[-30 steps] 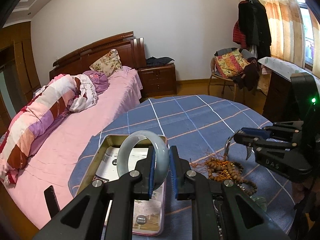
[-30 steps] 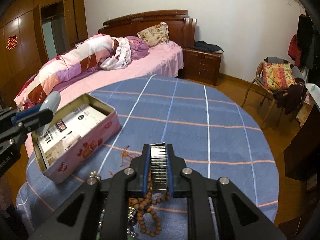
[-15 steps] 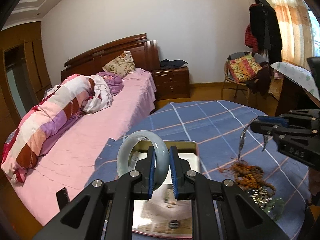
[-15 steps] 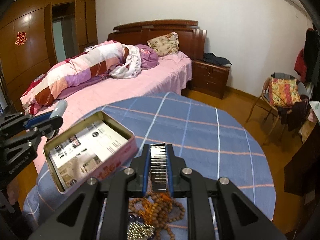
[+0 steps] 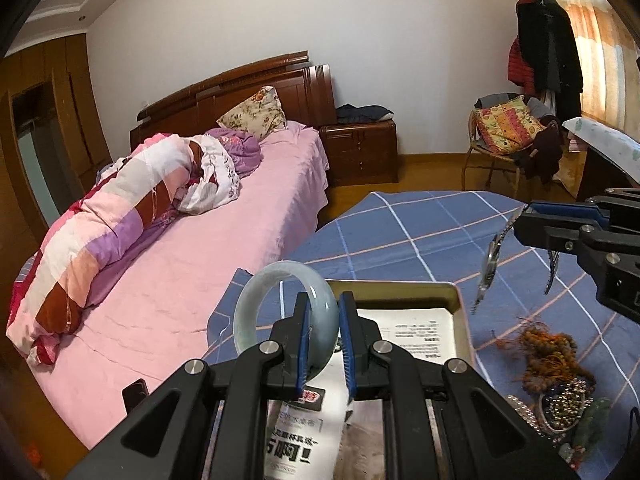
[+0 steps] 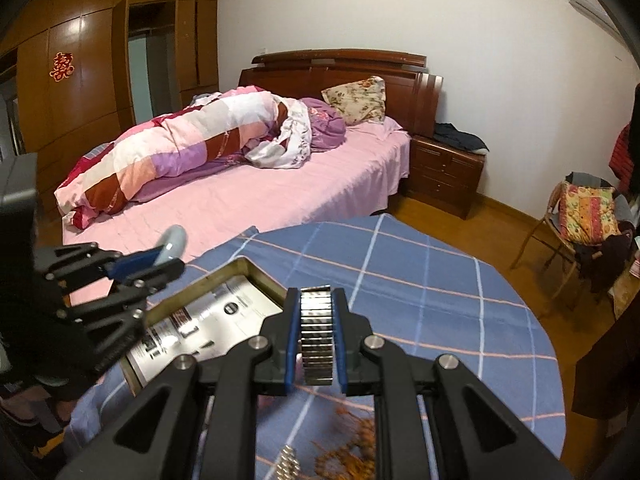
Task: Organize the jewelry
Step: 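Carry bangle and watch into the pink tin and open both tools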
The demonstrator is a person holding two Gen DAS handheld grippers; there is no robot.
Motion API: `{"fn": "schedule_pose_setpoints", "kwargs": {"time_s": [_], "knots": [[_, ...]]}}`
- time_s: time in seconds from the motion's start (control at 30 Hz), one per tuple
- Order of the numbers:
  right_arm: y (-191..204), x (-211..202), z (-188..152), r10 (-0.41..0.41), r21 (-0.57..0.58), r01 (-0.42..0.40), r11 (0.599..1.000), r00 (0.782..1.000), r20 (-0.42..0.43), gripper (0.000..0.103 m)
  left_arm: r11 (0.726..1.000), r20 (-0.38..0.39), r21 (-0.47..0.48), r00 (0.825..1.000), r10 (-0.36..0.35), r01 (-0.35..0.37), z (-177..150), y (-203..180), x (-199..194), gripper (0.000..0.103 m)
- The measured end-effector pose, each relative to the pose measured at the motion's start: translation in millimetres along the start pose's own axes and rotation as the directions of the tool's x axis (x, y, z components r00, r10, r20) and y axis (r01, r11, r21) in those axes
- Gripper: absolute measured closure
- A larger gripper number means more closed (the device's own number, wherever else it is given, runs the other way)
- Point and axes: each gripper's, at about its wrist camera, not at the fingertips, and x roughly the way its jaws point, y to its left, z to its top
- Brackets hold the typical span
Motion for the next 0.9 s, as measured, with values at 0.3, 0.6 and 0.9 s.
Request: {"fn": "schedule_pose_setpoints", "kwargs": {"time_s": [0.3,0.6,0.9], "knots": [[12.4,26.6,2.0,0.01,0.004,-0.01,1.0,1.0,-0.019,0.085,1.0,-0.035,0.005,0.999,-0.014,0.014,-0.2,0.4,19.7,0.089],[10.2,50.1,-4.2,0.013,0.052,-0.01,0.999,0.998,-0.053,0.085,0.998,-0.067,0.041,0.997,-0.037,0.04,1.4,-8.0,39.2,0.089],[10.0,67.5,-12.7,0.006,0.063,0.0,0.998,0.996,-0.089,0.085,0.997,-0.073,0.072,0.997,-0.015,0.021,1.5,-14.4,51.2,0.089]]}}
